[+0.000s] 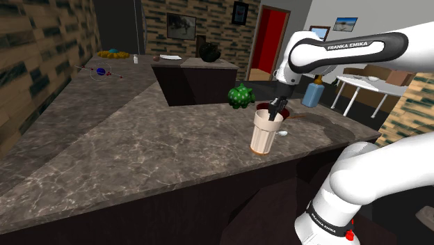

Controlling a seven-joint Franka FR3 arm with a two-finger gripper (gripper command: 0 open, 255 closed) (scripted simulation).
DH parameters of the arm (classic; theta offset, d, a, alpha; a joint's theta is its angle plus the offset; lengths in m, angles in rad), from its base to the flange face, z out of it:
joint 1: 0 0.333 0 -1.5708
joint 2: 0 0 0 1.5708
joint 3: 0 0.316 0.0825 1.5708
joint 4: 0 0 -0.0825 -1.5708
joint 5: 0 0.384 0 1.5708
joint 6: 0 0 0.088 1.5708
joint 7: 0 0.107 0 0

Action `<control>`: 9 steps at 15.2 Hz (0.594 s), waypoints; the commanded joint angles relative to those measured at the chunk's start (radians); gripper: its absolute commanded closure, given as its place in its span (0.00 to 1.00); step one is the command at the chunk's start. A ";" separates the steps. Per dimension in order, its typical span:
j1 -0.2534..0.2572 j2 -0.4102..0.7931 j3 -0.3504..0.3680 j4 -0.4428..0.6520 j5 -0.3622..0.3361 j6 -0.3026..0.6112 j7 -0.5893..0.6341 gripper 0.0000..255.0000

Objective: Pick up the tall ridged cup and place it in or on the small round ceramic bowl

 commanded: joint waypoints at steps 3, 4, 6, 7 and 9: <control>0.003 -0.004 0.008 0.049 0.006 -0.053 0.004 1.00; 0.004 -0.004 0.009 0.062 0.007 -0.066 0.005 1.00; 0.005 -0.005 0.012 0.088 0.009 -0.093 0.006 1.00; 0.006 -0.005 0.014 0.101 0.011 -0.106 0.007 1.00; 0.008 -0.004 0.017 0.128 0.013 -0.133 0.009 1.00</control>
